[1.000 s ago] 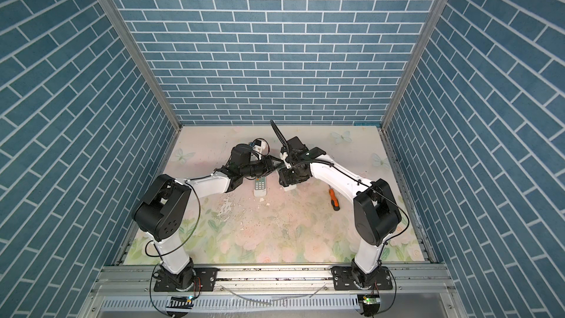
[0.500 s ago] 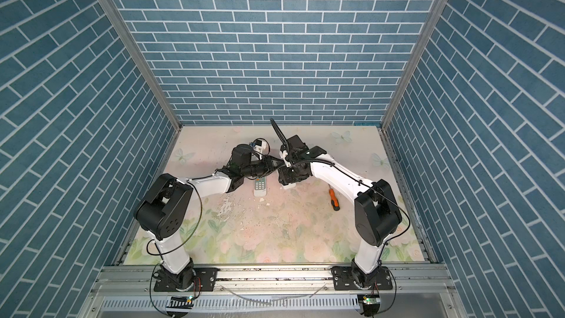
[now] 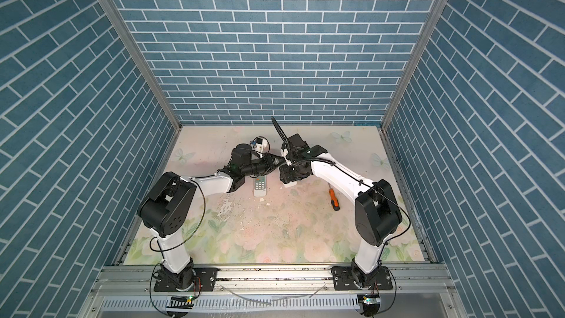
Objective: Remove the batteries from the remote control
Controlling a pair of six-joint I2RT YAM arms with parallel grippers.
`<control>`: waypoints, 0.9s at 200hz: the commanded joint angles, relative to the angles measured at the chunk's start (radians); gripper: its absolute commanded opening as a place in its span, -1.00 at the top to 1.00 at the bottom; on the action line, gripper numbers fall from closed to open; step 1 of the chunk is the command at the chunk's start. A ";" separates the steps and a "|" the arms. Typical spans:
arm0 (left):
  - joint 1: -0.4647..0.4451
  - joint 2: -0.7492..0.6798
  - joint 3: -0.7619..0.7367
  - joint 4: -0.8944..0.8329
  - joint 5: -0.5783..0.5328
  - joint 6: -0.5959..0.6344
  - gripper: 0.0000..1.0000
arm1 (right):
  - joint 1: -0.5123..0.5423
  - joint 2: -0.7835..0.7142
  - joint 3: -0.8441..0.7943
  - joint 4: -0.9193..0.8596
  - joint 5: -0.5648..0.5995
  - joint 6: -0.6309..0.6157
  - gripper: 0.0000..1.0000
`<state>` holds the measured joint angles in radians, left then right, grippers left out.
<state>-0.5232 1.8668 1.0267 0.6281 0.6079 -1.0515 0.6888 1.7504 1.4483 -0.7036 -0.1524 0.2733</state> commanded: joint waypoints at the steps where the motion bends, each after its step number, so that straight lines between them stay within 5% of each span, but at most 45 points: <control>1: -0.008 0.024 -0.001 0.078 0.001 -0.028 1.00 | 0.007 -0.039 0.035 0.020 0.011 -0.023 -0.12; 36: 0.004 0.024 0.019 0.141 -0.005 -0.073 1.00 | 0.006 -0.097 0.000 0.058 0.028 -0.004 -0.69; 57: 0.016 0.017 0.030 0.173 -0.009 -0.091 1.00 | -0.007 -0.145 -0.030 0.082 0.043 0.017 -0.75; 82: 0.039 0.005 0.015 0.285 -0.031 -0.140 1.00 | -0.049 -0.228 -0.096 0.144 0.031 0.083 -0.73; 118: 0.079 0.028 0.018 0.531 -0.102 -0.270 1.00 | -0.162 -0.378 -0.283 0.411 -0.133 0.297 -0.49; 180: 0.072 0.116 0.141 0.775 -0.206 -0.414 1.00 | -0.207 -0.407 -0.371 0.773 -0.244 0.512 -0.23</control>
<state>-0.4454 1.9720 1.1255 1.2480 0.4438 -1.4010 0.4934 1.3529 1.1080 -0.1581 -0.3202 0.6556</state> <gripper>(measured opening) 0.194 0.633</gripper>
